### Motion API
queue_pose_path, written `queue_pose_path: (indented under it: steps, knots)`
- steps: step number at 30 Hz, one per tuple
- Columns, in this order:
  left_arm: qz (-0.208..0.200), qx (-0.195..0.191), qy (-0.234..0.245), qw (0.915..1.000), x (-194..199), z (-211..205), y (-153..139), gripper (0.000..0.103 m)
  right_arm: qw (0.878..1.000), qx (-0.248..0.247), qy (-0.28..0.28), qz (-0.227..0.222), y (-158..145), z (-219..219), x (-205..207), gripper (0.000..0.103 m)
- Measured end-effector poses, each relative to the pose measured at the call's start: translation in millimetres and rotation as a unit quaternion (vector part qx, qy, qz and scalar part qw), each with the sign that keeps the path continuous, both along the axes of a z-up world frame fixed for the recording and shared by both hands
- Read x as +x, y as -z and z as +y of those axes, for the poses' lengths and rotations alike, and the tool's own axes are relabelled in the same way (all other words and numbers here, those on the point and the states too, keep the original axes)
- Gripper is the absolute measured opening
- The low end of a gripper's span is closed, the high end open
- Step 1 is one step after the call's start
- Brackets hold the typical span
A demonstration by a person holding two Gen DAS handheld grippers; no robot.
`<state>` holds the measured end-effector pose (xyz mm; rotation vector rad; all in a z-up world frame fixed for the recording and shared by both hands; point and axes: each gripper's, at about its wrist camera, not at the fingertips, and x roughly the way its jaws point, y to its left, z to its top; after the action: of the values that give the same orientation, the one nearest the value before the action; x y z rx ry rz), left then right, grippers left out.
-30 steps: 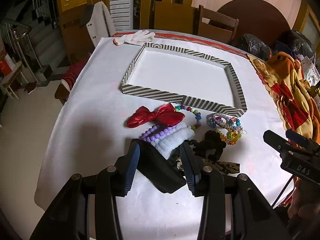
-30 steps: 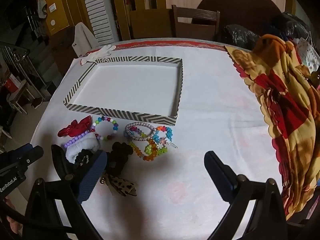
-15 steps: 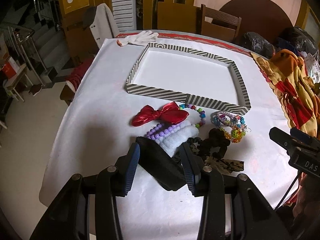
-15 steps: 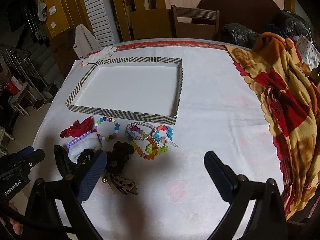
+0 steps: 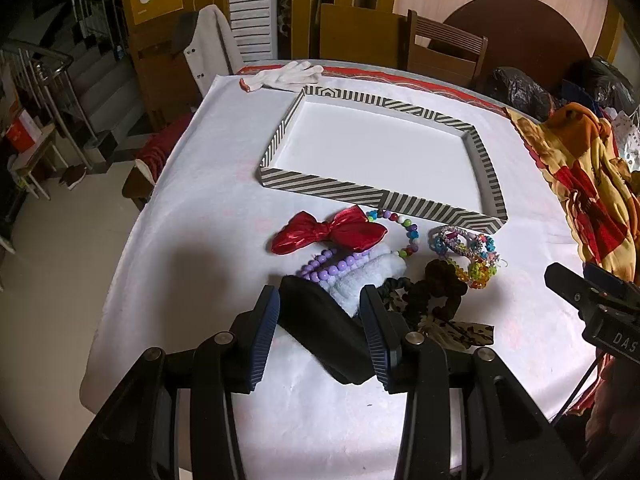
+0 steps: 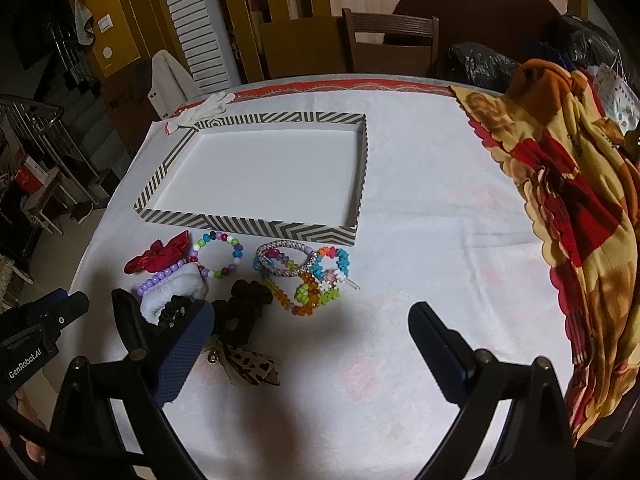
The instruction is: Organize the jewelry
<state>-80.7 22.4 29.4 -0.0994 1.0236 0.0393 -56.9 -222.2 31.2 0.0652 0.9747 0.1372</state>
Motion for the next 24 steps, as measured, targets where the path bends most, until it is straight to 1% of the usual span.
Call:
queue_pose_path:
  steps: [7,16,20,23,24]
  knots:
    - [0.003,0.000,-0.005,1.0000,4,4,1,0.022,1.000,0.001,-0.004,-0.002,-1,3,2,0.100]
    - [0.011,-0.003,-0.007,0.9999,7,6,6,0.022,1.000,-0.007,-0.004,0.022,4,6,8,0.100]
    - [0.016,-0.004,-0.008,0.9998,8,7,8,0.022,1.000,-0.014,-0.006,0.004,5,8,8,0.100]
    - [0.017,-0.004,-0.008,0.9998,7,7,10,0.022,1.000,-0.015,-0.006,0.008,7,8,8,0.100]
    - [0.017,-0.004,-0.008,0.9998,7,7,10,0.022,1.000,-0.012,-0.005,0.017,7,8,9,0.100]
